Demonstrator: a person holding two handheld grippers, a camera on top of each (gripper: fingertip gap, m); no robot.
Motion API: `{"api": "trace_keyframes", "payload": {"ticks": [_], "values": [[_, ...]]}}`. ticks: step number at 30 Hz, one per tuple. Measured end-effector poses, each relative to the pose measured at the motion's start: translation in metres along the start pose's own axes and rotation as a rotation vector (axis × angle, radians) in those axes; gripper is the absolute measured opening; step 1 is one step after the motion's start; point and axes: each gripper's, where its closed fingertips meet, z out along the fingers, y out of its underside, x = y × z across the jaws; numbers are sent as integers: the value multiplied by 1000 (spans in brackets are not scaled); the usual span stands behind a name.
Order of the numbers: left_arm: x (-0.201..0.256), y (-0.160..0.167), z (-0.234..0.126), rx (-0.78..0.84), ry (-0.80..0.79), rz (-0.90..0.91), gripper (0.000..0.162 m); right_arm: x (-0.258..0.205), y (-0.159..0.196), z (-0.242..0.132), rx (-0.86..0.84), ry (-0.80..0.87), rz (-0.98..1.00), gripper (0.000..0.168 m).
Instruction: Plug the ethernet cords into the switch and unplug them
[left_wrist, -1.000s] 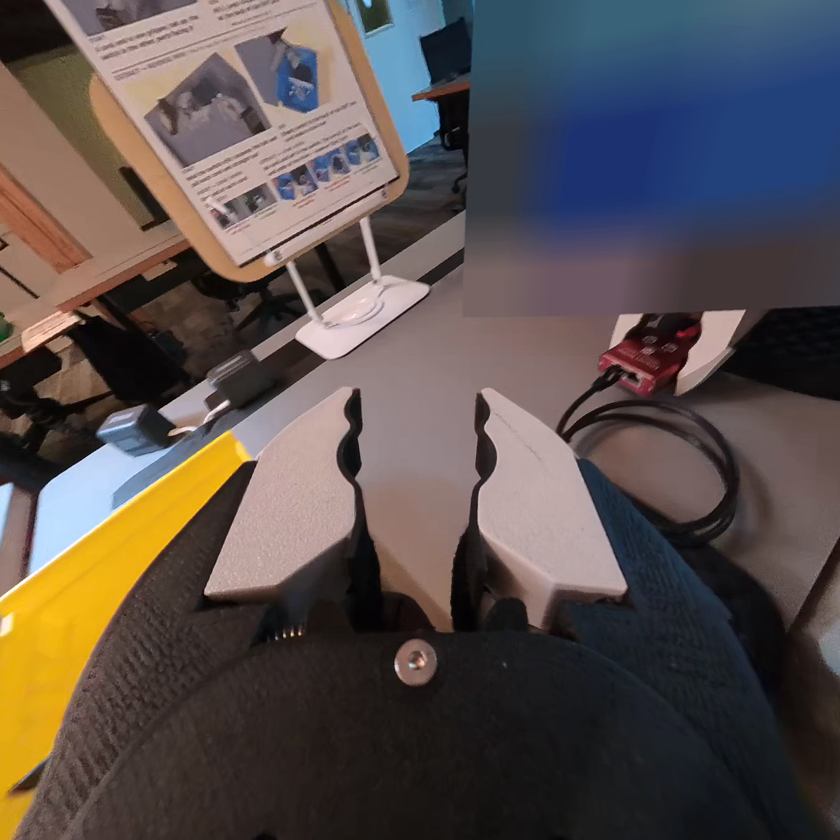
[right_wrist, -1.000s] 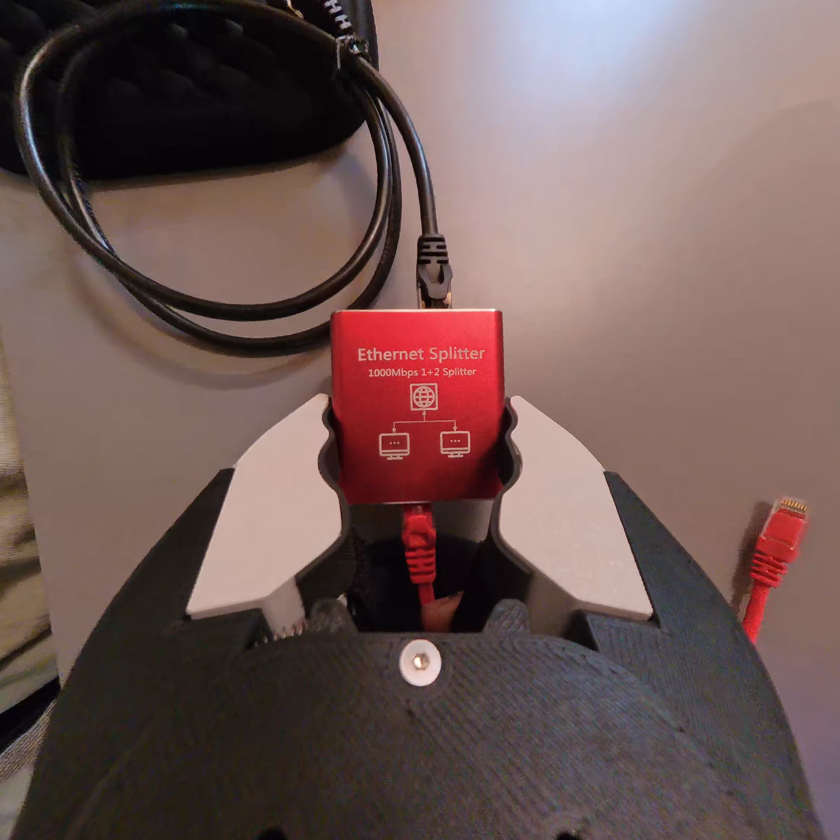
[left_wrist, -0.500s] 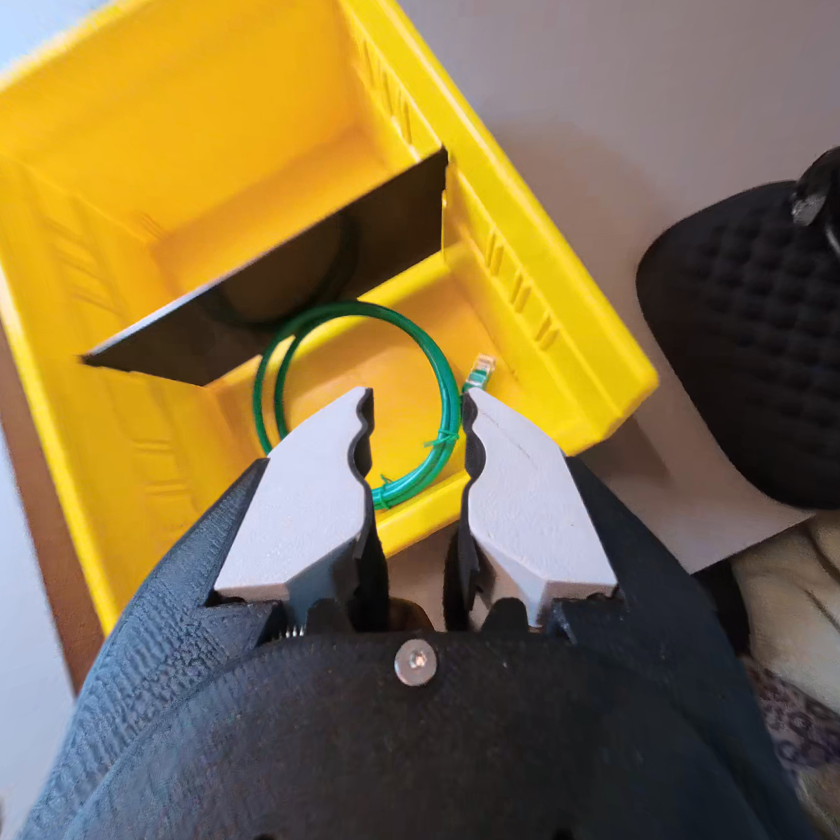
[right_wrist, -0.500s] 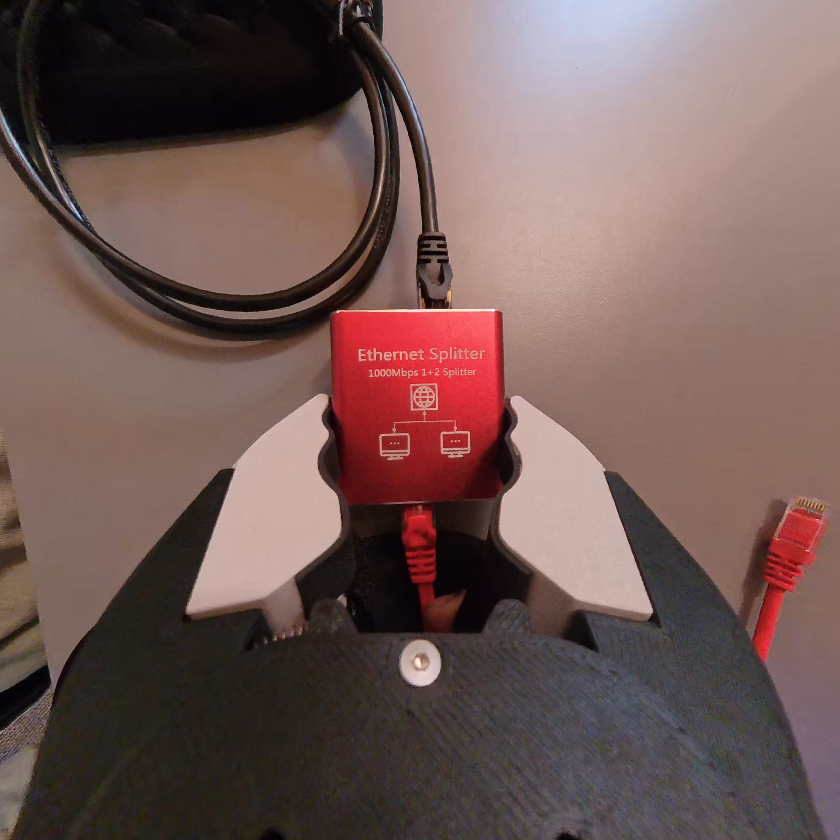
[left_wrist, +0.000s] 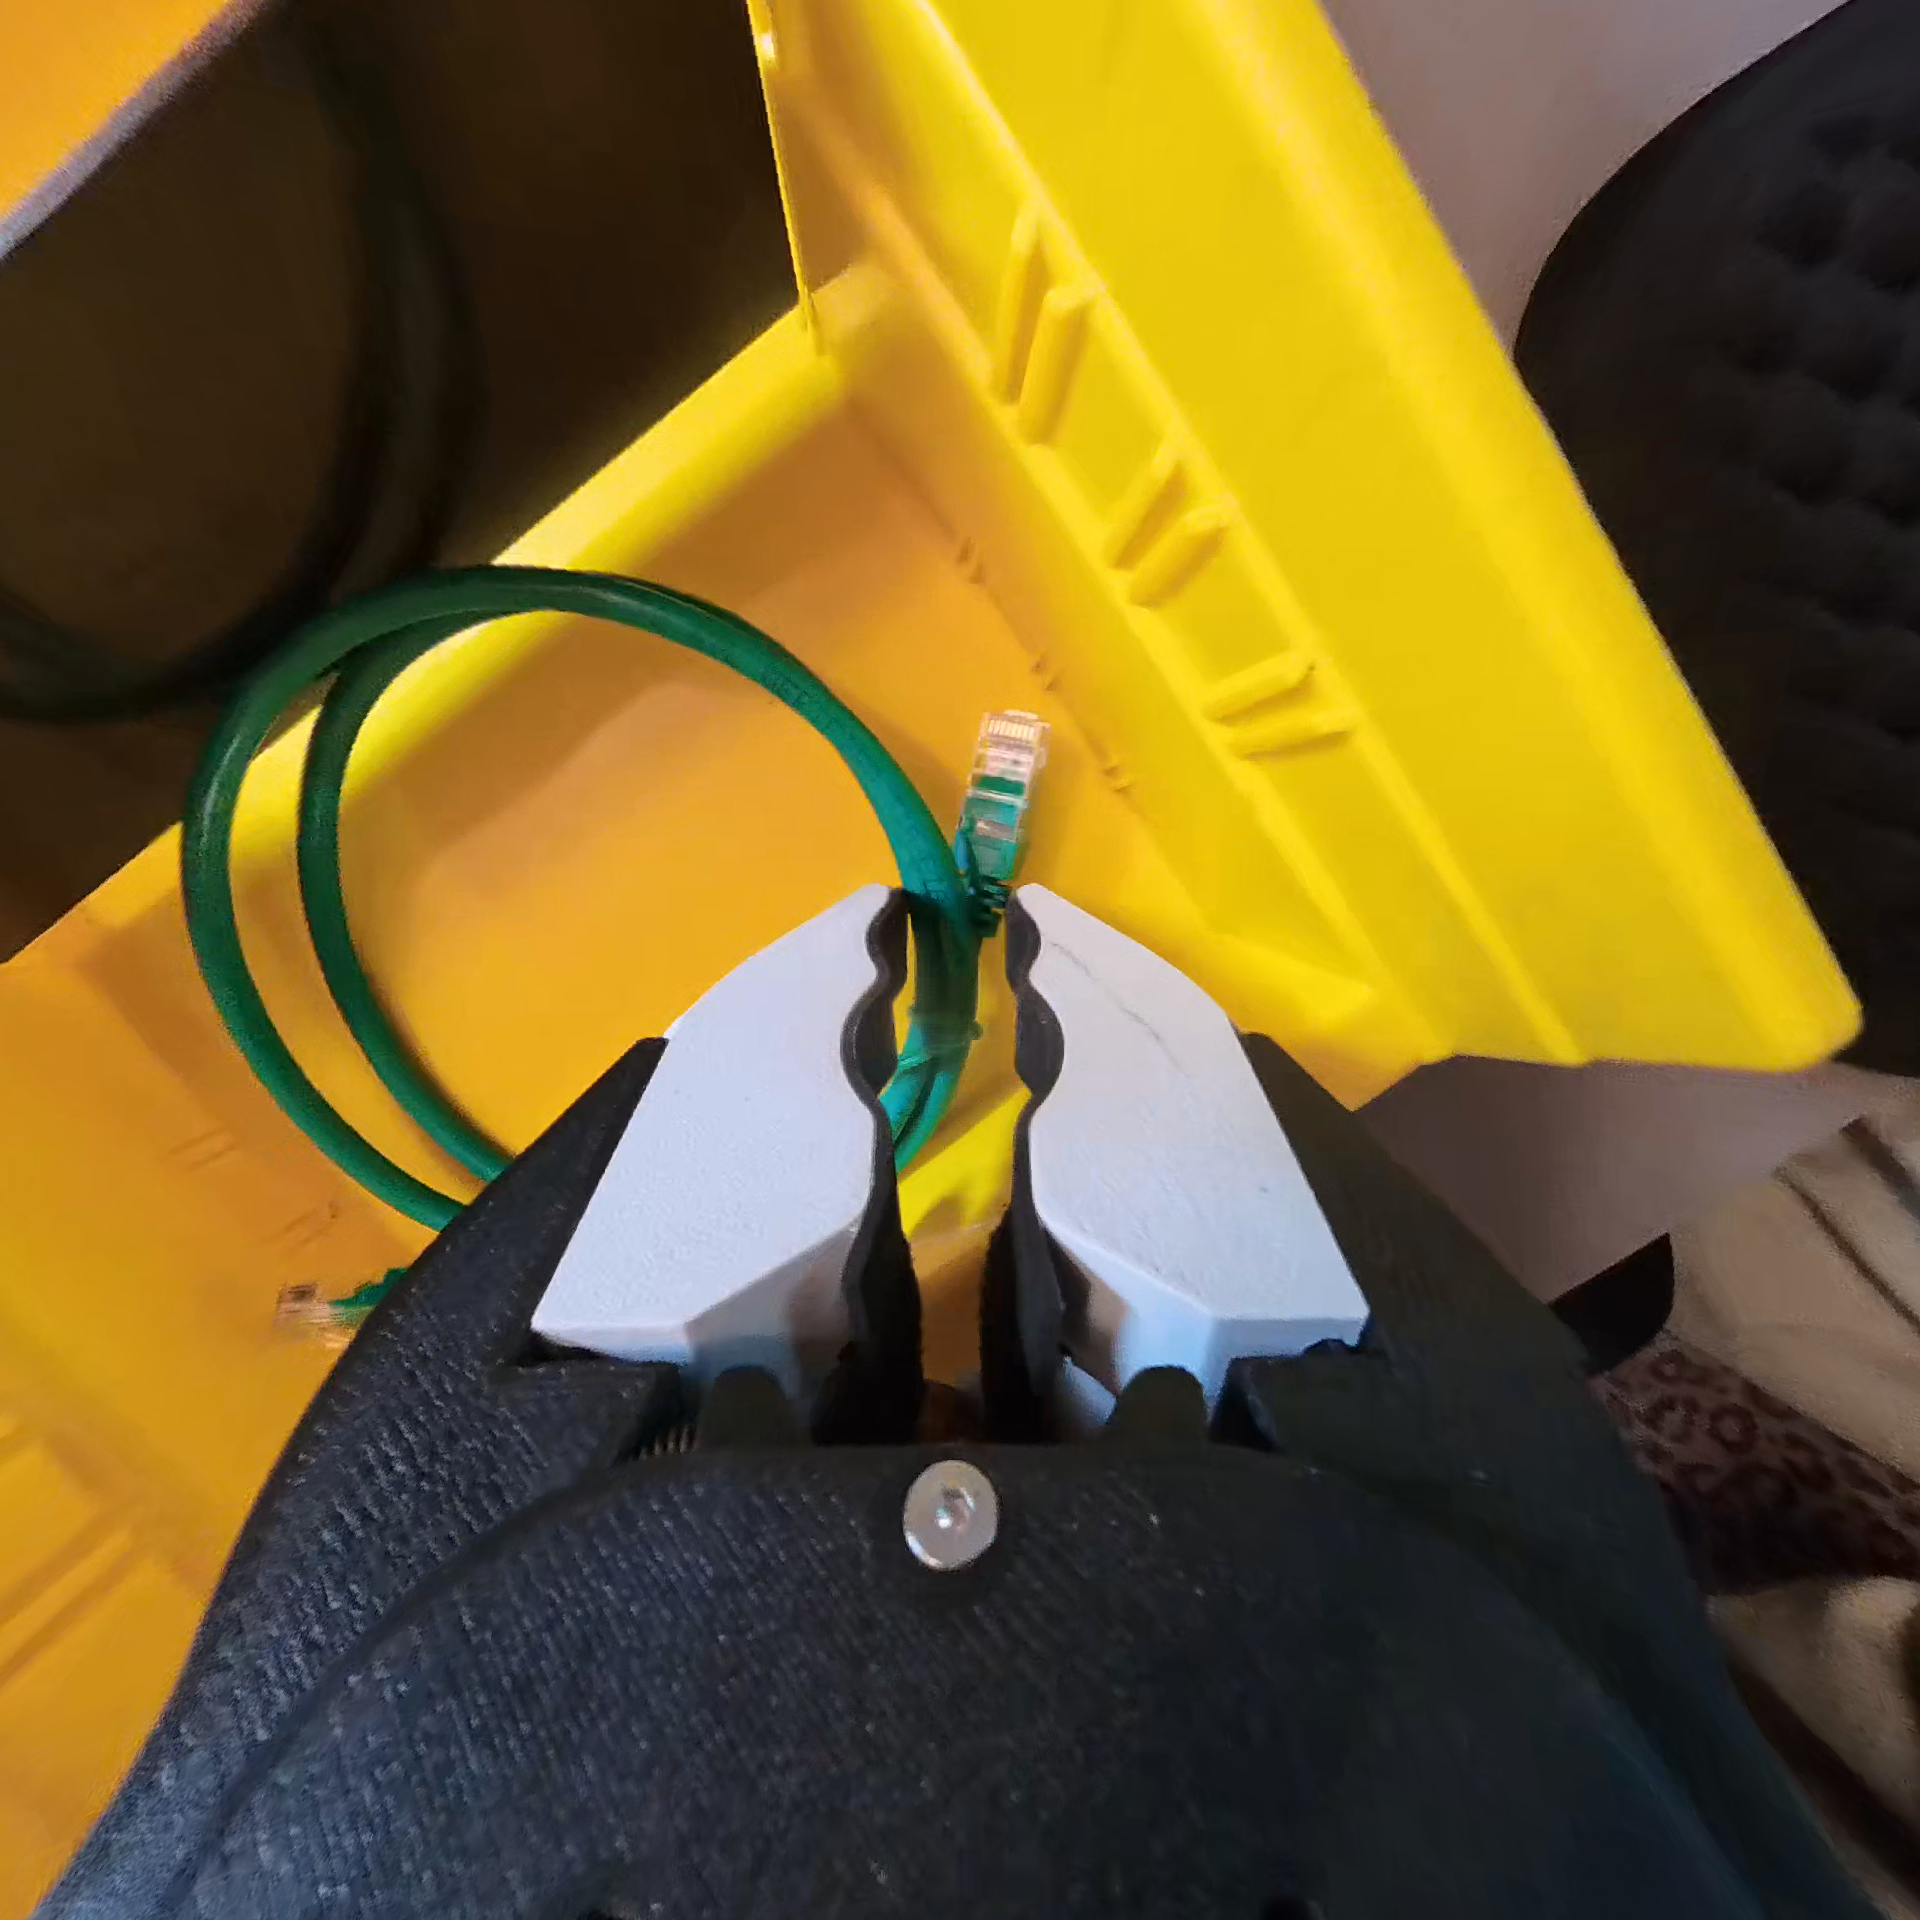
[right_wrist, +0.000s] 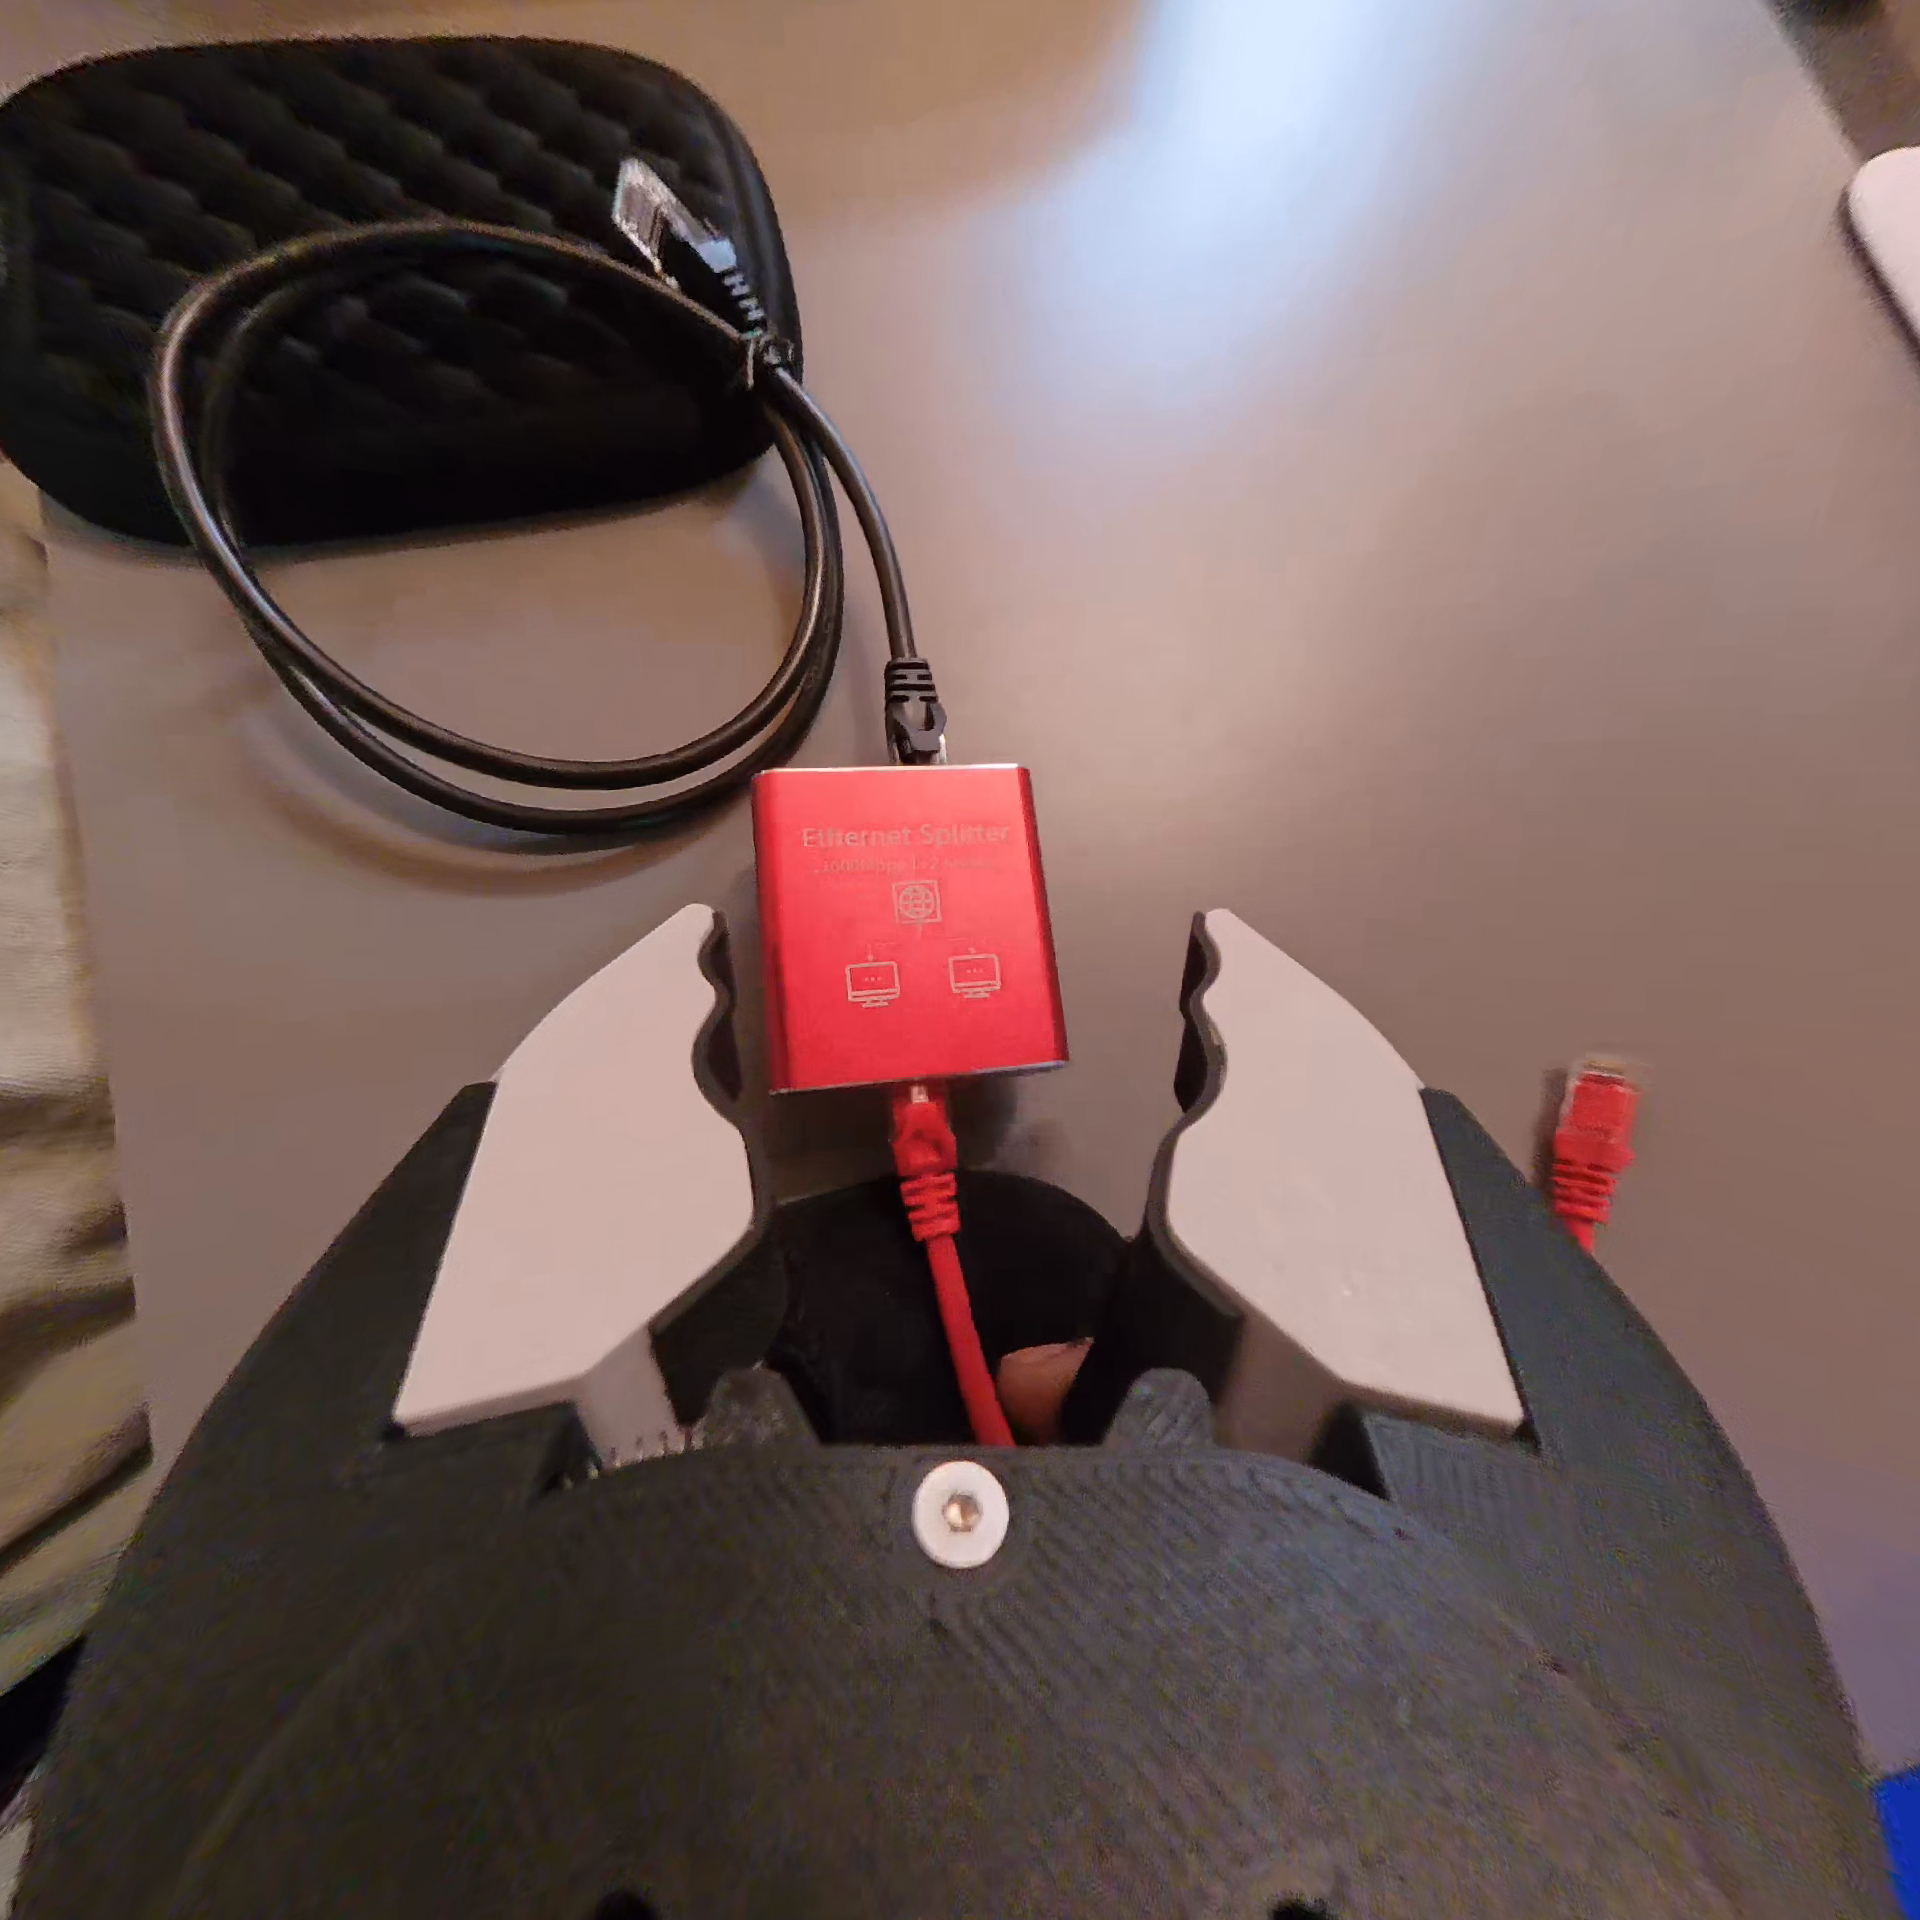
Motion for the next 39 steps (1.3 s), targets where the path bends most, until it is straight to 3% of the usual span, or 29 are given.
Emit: {"api": "trace_keyframes", "payload": {"ticks": [4,8,13,17,21,25,29,32,34,35,37,39], "values": [[1,-12,-18,154,-15,-42,14,0,-4,-13,48,46,-7,82],[-6,-40,-62,414,-120,-54,13,-3,-13,-23,118,90,-14,80],[9,-86,-137,724,-370,110,11,-15,-35,-29,256,123,-48,76],[58,-123,-171,910,-503,362,11,-28,-59,-35,388,128,-85,71],[112,-153,-154,925,-639,687,11,-43,-86,-41,518,74,-85,70],[171,-171,-110,920,-522,914,11,-55,-119,-51,699,-8,-29,66],[215,-175,-72,883,-429,1068,11,-51,-151,-49,854,-138,228,64],[235,-178,-57,876,-377,1124,11,-45,-159,-36,875,-216,373,58],[237,-180,-52,871,-360,1120,11,-46,-161,-34,903,-267,383,17],[237,-181,-51,878,-334,1103,12,-45,-161,-35,920,-272,388,11],[240,-183,-52,913,-217,1025,14,-46,-163,-40,966,-288,371,8],[242,-189,-73,1072,-92,875,24,-40,-161,-49,1035,-242,363,5]]}}
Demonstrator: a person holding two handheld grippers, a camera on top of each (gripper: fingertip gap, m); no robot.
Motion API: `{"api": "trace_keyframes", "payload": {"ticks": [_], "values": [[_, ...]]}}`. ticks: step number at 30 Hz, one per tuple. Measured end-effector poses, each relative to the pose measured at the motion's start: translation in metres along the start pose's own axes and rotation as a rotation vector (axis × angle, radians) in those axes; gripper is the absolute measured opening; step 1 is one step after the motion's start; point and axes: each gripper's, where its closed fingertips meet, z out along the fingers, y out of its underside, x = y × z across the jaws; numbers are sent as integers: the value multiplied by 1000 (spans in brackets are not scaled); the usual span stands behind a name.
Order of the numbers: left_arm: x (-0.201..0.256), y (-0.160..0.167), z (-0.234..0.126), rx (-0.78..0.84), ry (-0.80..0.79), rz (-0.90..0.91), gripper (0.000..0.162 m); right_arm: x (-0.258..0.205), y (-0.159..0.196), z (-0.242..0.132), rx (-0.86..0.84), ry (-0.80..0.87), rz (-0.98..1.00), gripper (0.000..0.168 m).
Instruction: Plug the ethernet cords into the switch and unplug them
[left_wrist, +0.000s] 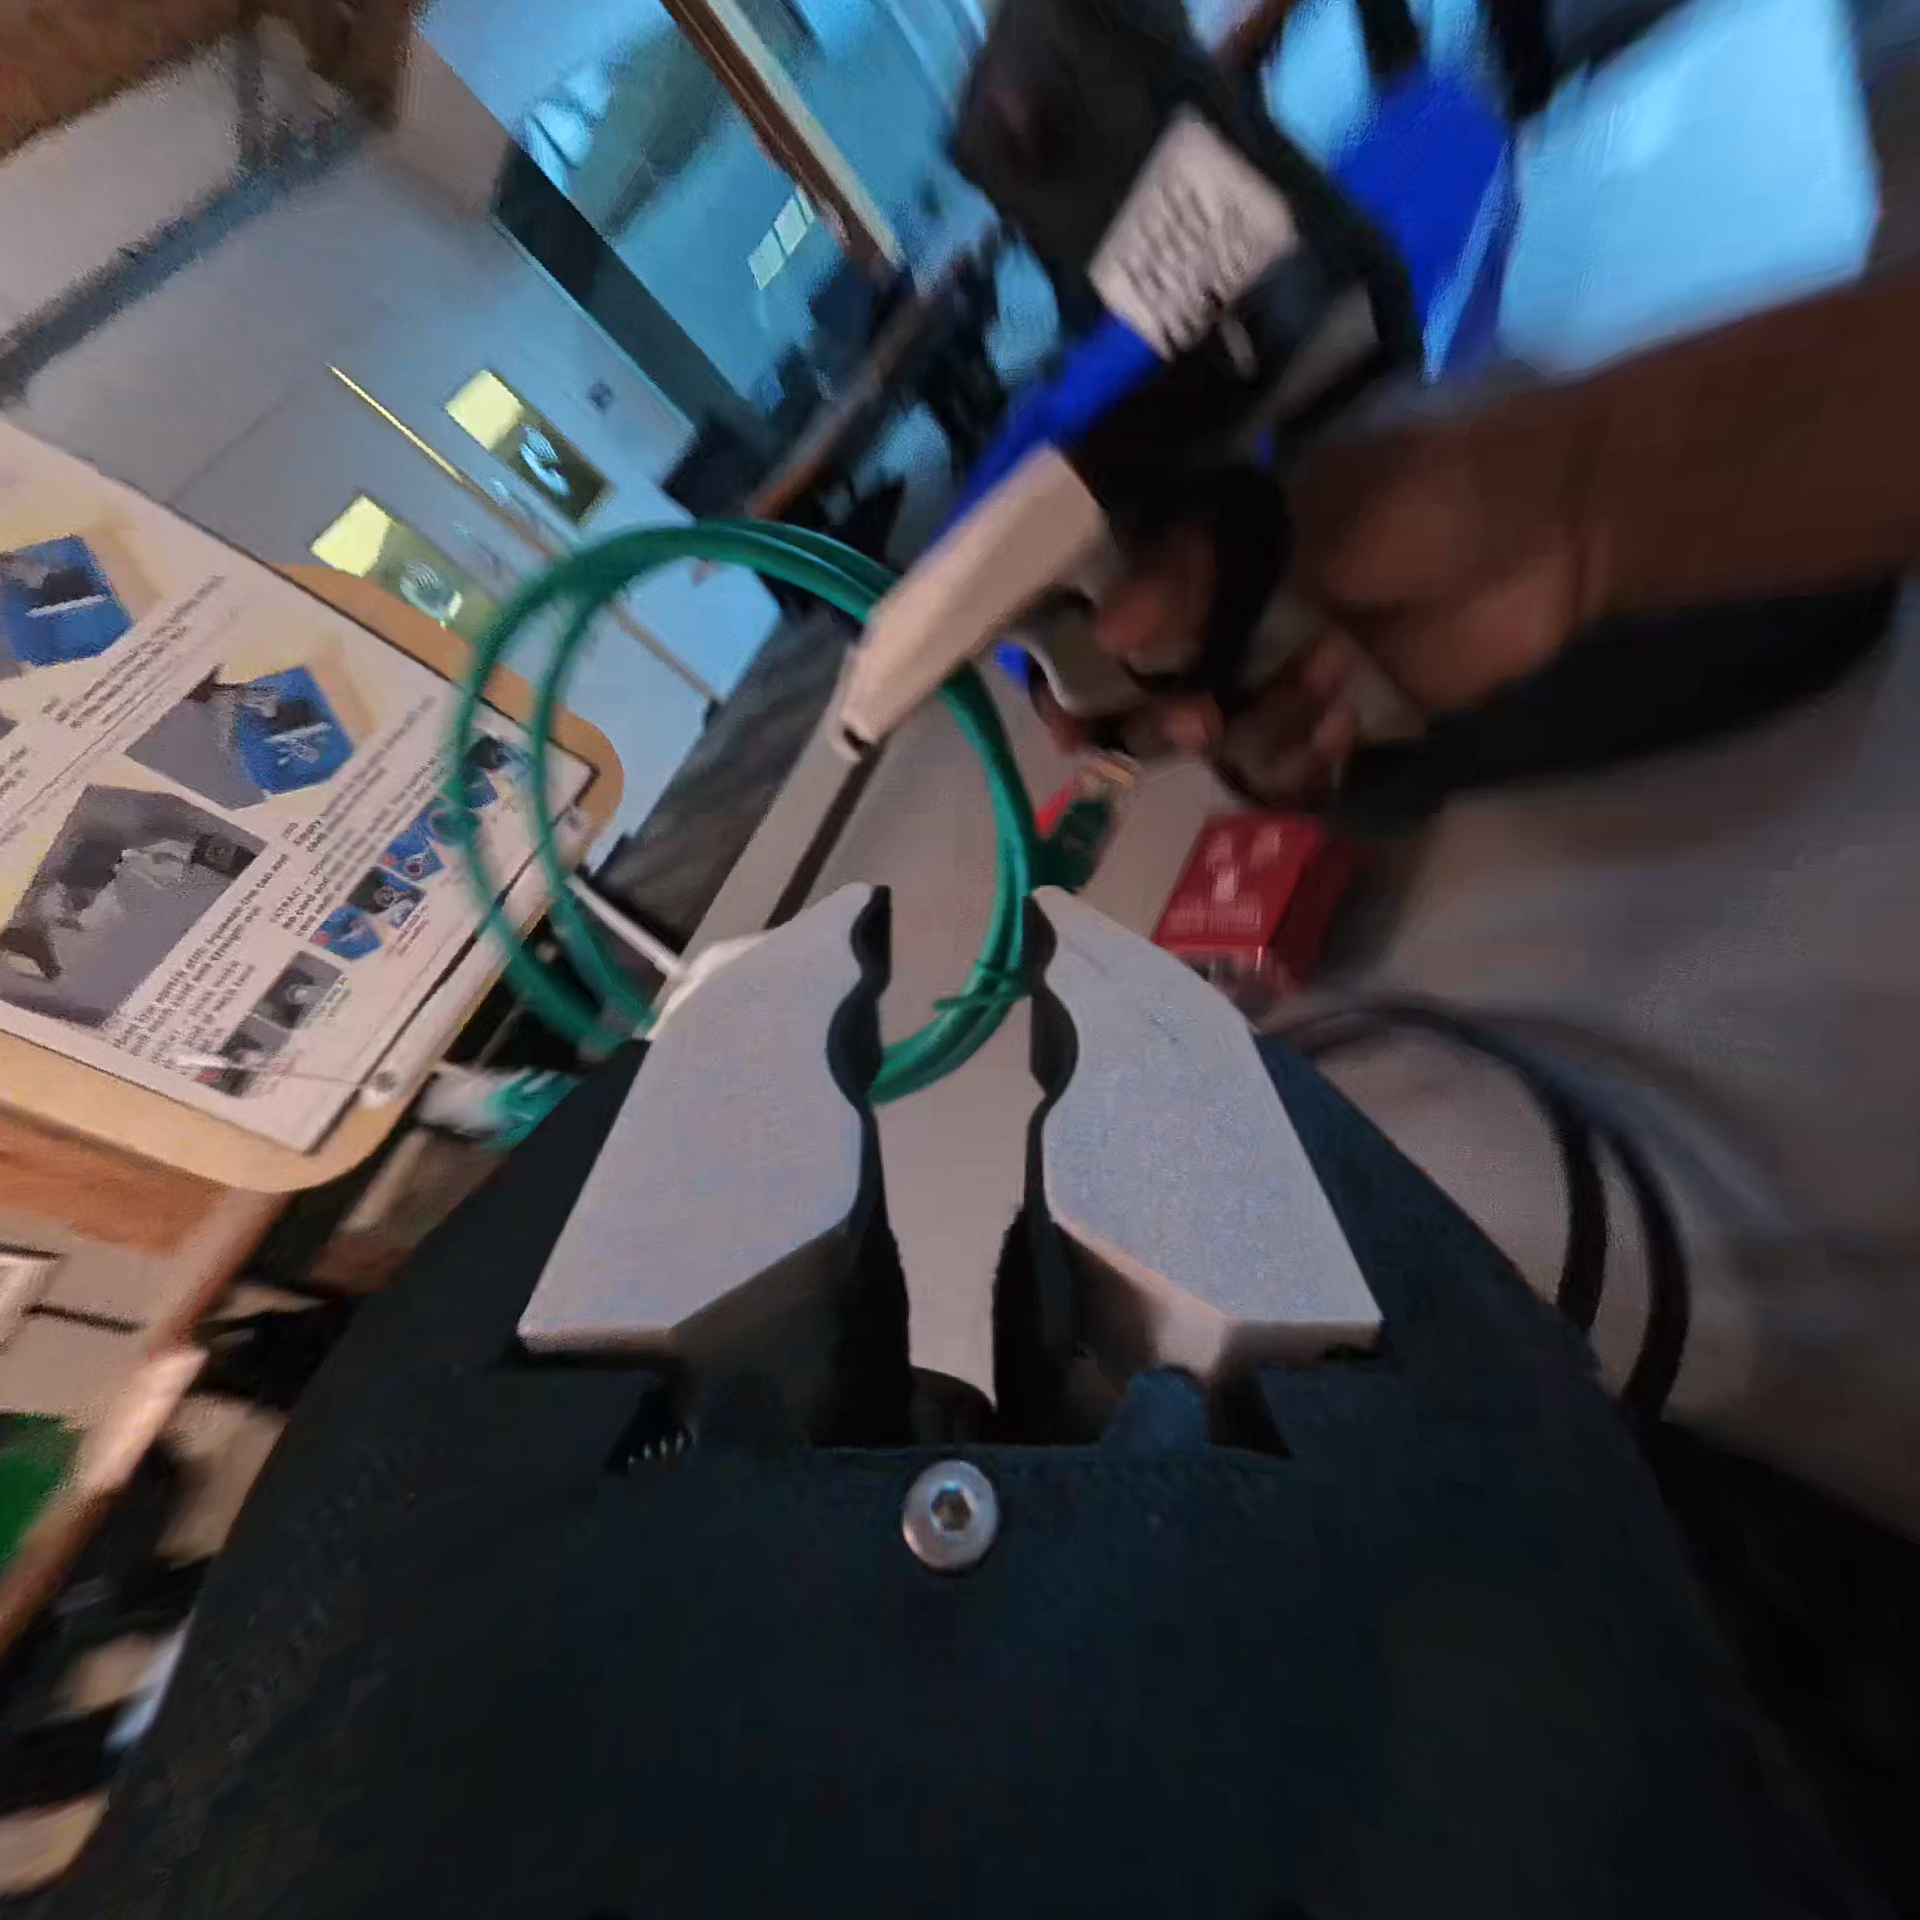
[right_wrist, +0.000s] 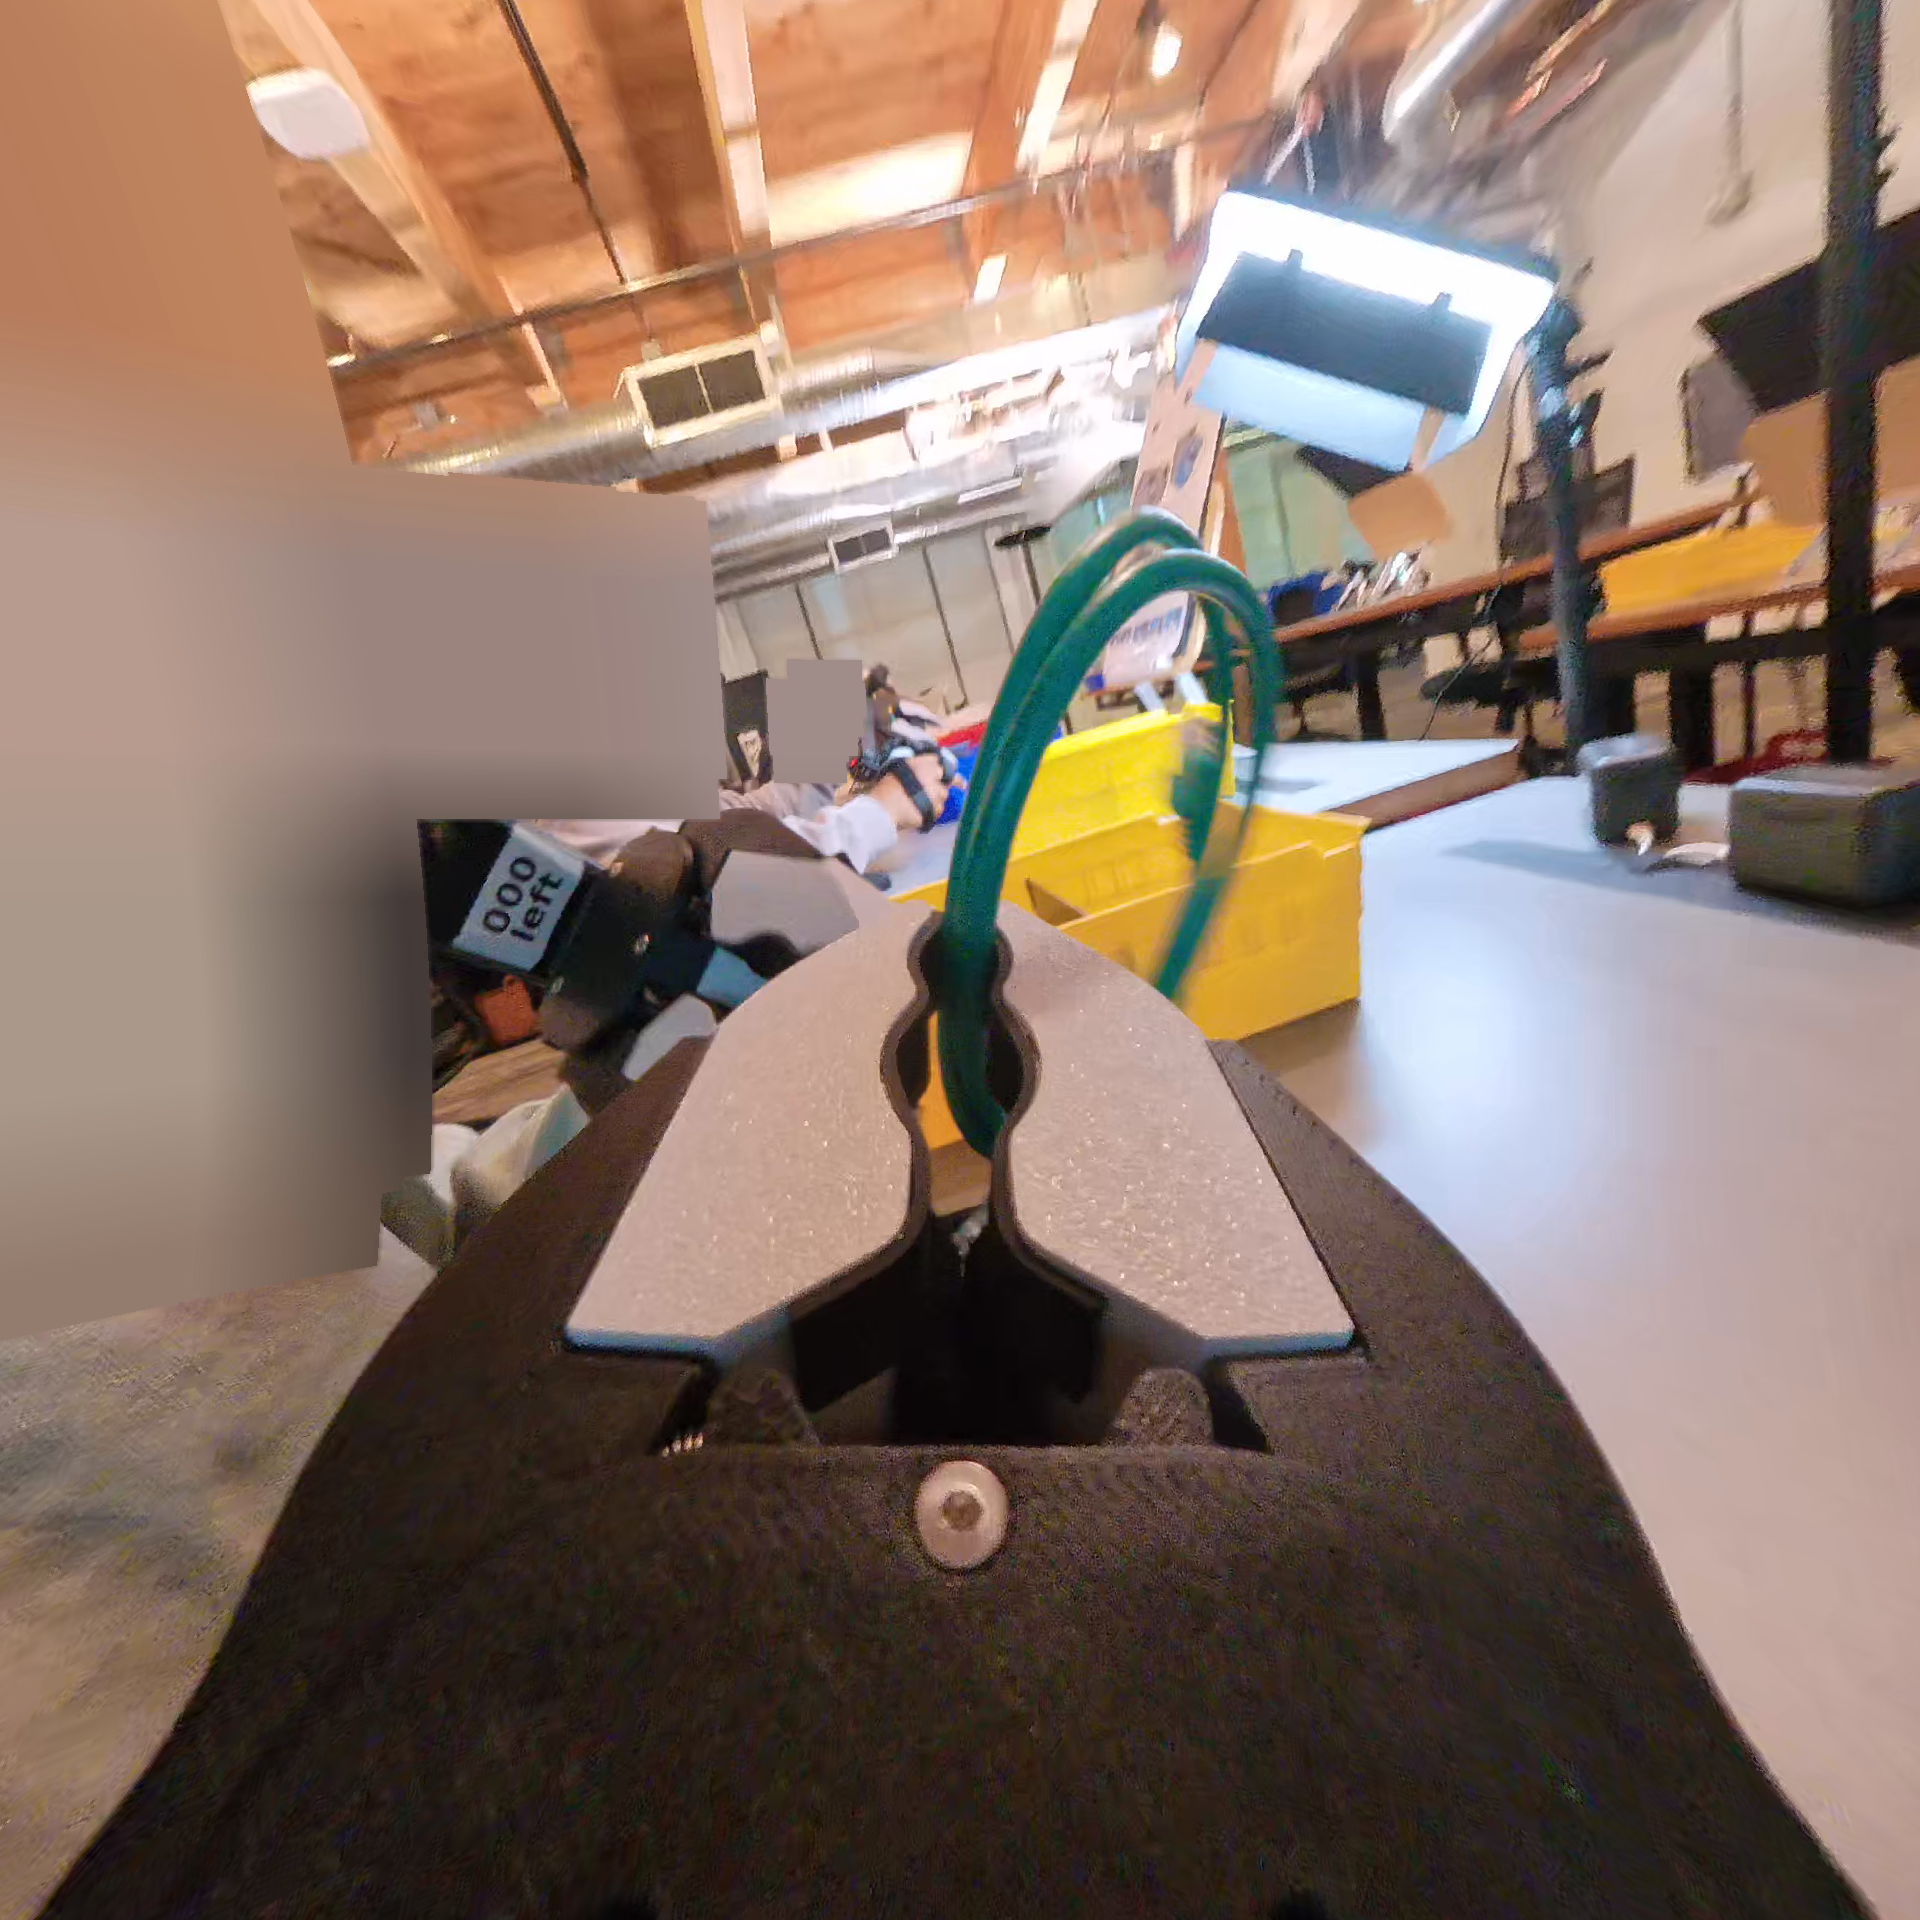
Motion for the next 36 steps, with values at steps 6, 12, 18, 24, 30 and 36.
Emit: {"api": "trace_keyframes", "payload": {"ticks": [6,12,18,24,30,36], "values": [[-87,-3,-40,590,-270,-958,38,-6,-29,-27,206,-68,-67,4],[-42,28,20,536,110,-1440,58,-23,-46,-44,370,-261,39,4],[-38,14,42,544,112,-1378,49,-27,-41,-43,434,-324,130,4],[-50,13,26,528,106,-1266,11,-19,-26,-38,349,-217,87,4],[-40,14,-2,116,252,-860,10,14,-3,-56,-33,109,-302,62],[-7,13,-13,-194,435,-564,10,-11,-20,-45,-241,74,-670,48]]}}
